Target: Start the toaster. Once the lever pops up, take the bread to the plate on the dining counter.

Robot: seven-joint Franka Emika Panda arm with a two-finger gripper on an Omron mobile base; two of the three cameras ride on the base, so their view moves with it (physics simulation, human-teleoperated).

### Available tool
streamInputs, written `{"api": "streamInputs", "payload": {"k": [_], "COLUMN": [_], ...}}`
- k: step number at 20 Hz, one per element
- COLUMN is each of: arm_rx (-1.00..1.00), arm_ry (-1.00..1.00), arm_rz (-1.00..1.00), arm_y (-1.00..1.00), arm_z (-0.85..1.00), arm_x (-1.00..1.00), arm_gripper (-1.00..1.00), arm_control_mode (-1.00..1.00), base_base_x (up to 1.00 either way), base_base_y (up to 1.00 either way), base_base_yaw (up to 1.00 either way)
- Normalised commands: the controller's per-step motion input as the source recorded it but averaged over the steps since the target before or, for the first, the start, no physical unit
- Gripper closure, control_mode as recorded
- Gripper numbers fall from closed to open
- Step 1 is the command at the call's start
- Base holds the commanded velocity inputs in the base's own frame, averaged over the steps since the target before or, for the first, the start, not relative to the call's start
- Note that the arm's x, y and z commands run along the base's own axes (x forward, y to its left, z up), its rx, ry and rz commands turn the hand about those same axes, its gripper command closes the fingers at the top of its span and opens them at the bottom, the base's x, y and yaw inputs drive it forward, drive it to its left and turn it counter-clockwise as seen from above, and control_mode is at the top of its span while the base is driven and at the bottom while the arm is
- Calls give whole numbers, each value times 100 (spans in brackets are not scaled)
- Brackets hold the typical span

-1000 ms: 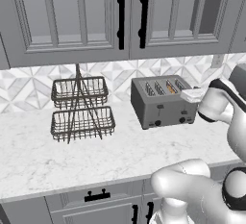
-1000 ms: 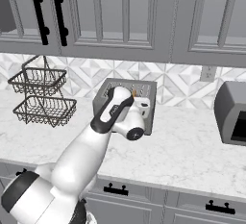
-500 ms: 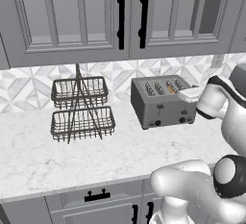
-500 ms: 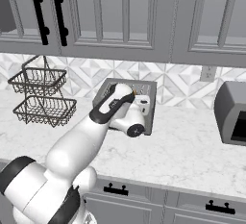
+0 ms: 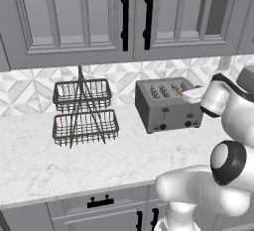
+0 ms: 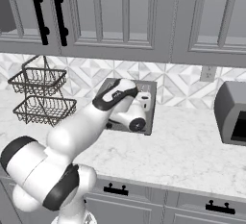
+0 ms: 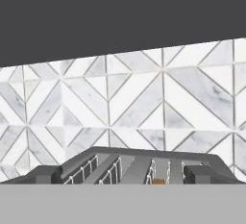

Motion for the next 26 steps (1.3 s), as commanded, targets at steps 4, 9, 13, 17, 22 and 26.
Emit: {"api": "streamInputs", "payload": {"k": [4, 9, 13, 17, 22, 26], "arm_rx": [-5, -5, -2, 0, 0, 0], "arm_ry": [0, 0, 0, 0, 0, 0], "arm_rz": [0, 0, 0, 0, 0, 0], "arm_y": [7, 13, 4, 0, 0, -1], "arm_z": [-15, -32, -41, -27, -6, -5], "arm_x": [28, 25, 12, 12, 20, 18], "arm_gripper": [-100, -100, -100, -100, -100, -100], "arm_control_mode": [-100, -100, -100, -100, -100, -100], "base_base_x": [0, 0, 0, 0, 0, 0], "base_base_y": [0, 0, 0, 0, 0, 0], "base_base_yaw": [0, 0, 0, 0, 0, 0]}}
